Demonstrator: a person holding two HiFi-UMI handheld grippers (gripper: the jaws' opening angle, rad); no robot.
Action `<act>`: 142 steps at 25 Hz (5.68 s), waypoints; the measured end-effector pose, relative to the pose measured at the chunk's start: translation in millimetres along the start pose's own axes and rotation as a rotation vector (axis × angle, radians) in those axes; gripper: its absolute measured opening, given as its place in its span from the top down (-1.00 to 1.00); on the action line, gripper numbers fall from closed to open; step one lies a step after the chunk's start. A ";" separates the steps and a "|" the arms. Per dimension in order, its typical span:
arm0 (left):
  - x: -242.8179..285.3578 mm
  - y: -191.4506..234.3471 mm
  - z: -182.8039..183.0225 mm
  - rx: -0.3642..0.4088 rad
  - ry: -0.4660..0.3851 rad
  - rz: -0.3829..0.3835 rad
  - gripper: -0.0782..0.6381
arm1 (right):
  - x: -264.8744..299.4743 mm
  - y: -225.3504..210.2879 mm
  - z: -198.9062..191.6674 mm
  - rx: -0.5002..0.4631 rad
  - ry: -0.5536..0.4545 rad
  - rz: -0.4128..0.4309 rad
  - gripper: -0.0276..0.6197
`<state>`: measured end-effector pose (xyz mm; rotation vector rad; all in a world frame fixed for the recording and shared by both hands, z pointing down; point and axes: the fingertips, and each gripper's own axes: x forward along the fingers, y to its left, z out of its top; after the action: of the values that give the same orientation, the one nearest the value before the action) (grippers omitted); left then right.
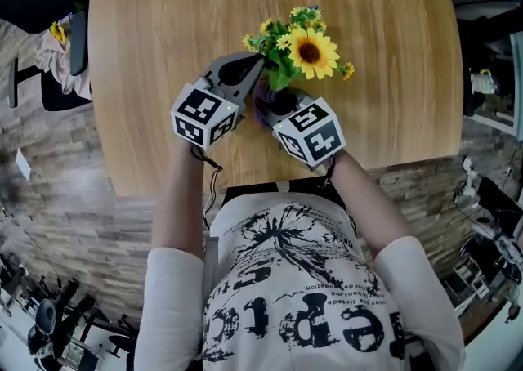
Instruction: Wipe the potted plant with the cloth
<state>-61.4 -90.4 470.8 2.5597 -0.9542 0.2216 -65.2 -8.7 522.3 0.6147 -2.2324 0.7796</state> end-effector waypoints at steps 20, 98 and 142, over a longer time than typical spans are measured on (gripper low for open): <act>-1.3 4.0 -1.7 -0.048 0.058 0.135 0.78 | -85.8 -78.7 -54.3 0.195 0.166 -0.226 0.68; 14.1 31.4 5.5 -0.260 0.029 0.485 0.78 | 6.3 -143.6 70.1 -1.100 0.805 0.709 0.71; -21.1 19.8 39.6 -0.190 -0.125 0.555 0.78 | -87.2 -122.4 195.0 -0.693 -0.111 0.097 0.69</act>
<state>-90.0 -108.1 435.0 2.1078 -1.6366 0.1151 -20.3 -209.9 387.6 0.2112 -2.4382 -0.0170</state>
